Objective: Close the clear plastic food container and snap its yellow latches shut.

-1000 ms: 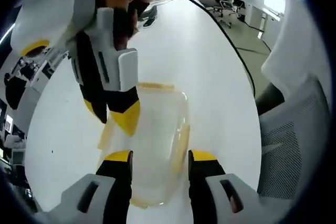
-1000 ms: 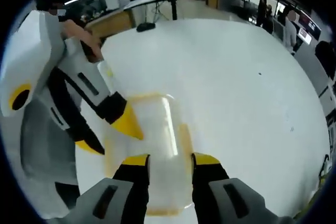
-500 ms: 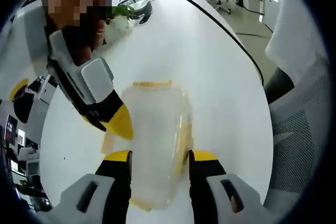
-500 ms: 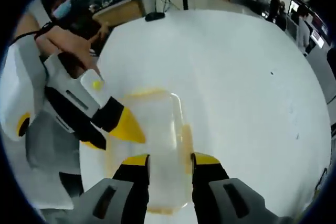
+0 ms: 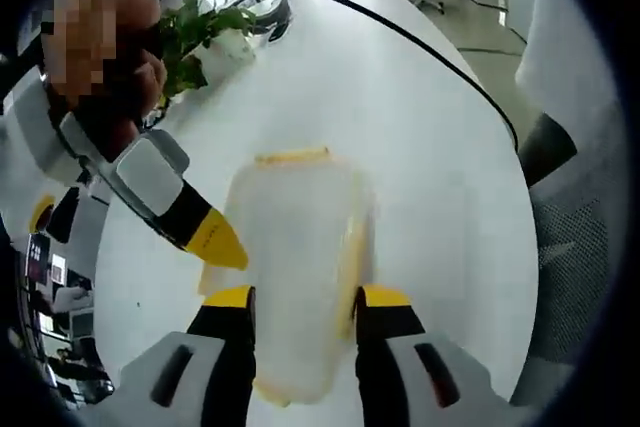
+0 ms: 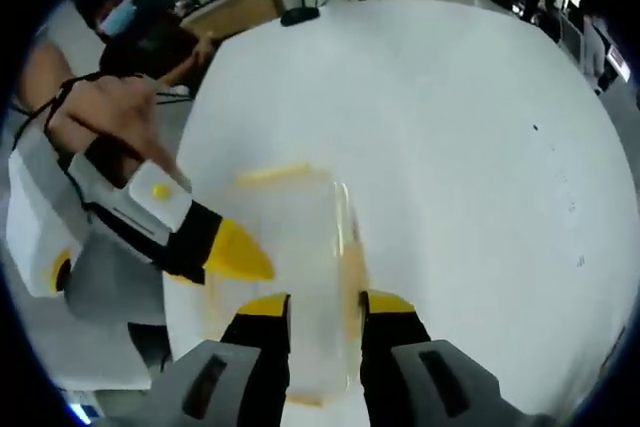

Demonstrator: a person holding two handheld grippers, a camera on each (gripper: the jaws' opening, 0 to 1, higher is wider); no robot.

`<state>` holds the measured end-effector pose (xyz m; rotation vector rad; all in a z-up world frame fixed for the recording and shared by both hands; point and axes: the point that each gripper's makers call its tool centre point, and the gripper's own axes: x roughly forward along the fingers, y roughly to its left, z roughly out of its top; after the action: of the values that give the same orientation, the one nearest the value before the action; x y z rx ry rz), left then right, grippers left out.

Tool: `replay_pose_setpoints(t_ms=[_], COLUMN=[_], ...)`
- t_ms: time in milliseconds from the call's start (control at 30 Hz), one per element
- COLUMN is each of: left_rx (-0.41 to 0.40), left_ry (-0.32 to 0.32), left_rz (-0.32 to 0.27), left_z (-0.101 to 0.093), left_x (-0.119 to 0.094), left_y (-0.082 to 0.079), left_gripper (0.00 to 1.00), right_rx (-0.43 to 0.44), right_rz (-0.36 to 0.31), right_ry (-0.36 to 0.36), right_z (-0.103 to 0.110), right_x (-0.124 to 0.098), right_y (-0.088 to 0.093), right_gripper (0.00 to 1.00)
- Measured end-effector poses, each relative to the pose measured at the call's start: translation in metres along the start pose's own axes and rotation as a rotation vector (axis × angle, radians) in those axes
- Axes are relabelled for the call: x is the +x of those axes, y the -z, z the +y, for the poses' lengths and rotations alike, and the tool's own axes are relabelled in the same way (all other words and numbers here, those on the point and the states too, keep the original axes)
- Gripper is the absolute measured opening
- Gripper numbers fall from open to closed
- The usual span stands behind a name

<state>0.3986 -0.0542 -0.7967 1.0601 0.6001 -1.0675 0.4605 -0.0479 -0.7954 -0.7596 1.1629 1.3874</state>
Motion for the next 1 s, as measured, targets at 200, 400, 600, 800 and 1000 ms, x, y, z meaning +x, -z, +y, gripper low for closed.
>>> replay_pose_setpoints(t_ms=[200,400,600,800,1000], left_rx=[-0.002,-0.002,0.002,0.0,0.013], left_ry=[0.001,-0.013,-0.012,-0.026,-0.026], left_rz=[-0.004,-0.011,-0.021,-0.034,-0.033], left_z=[0.0,-0.001,-0.002,-0.002,-0.002], left_x=[0.0,0.0,0.0,0.0,-0.001], left_y=[0.001,0.001,0.0,-0.001,-0.002], left_gripper=[0.36,0.37,0.38,0.39,0.4], right_rx=[0.04,0.022,0.026,0.018,0.028], right_rz=[0.018,0.016,-0.038,-0.044,-0.067], right_ry=[-0.066,-0.068,-0.07,-0.046,-0.032], right_z=[-0.007,0.0,0.001,0.003,0.004], right_x=[0.002,0.002,0.001,0.001,0.0], right_y=[0.004,0.003,0.002,-0.001,-0.002], right_gripper=[0.23,0.24,0.26,0.28,0.29])
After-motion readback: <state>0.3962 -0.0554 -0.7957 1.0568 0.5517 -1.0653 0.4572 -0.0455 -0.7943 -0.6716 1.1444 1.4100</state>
